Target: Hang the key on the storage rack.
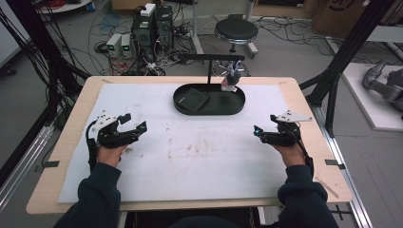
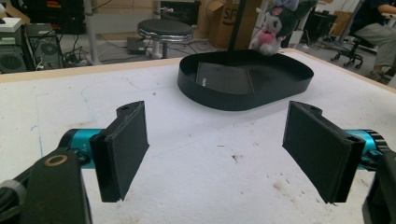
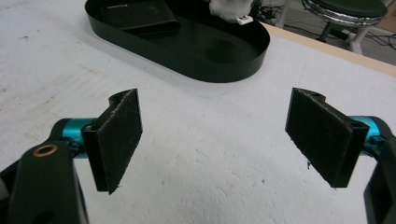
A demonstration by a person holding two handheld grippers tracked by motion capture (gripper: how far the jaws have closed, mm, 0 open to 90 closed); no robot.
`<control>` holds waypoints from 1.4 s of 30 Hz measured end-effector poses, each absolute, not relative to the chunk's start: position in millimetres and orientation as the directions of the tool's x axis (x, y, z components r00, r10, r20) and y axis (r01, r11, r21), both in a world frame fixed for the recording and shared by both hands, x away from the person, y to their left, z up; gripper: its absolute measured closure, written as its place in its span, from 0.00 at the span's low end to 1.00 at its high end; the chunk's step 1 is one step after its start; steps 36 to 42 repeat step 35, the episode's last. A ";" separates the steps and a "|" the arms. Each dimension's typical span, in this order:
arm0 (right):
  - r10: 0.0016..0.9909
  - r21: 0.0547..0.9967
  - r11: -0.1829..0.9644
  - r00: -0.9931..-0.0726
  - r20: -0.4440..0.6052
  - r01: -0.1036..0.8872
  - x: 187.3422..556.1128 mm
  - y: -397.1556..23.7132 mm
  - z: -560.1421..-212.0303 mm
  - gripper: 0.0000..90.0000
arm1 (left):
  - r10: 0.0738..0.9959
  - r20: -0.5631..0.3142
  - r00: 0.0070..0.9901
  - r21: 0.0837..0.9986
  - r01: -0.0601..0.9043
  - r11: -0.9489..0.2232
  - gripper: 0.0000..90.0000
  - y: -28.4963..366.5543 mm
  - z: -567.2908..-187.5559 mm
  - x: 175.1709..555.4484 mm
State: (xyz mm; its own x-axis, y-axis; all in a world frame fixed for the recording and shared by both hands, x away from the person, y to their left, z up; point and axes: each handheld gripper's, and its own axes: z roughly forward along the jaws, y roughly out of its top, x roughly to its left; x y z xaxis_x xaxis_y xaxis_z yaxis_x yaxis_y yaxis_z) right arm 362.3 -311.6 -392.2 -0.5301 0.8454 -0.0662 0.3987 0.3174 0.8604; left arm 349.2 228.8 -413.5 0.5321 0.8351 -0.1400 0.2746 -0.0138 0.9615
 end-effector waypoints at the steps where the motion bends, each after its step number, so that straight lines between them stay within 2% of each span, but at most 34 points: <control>1: 0.848 0.861 0.317 -0.526 -0.069 0.397 361.7 -312.4 -392.9 0.21 | 0.833 -0.138 0.535 0.962 0.274 -0.017 0.24 228.2 -413.4 349.0; 20: 0.850 0.842 0.347 -0.519 -0.096 0.413 358.3 -311.4 -397.7 0.21 | 0.821 -0.118 0.559 0.964 0.263 -0.041 0.24 227.2 -413.2 347.7; 42: 0.855 0.847 0.332 -0.511 -0.084 0.416 355.9 -317.7 -398.7 0.21 | 0.829 -0.122 0.545 0.964 0.262 -0.030 0.24 227.6 -414.8 351.6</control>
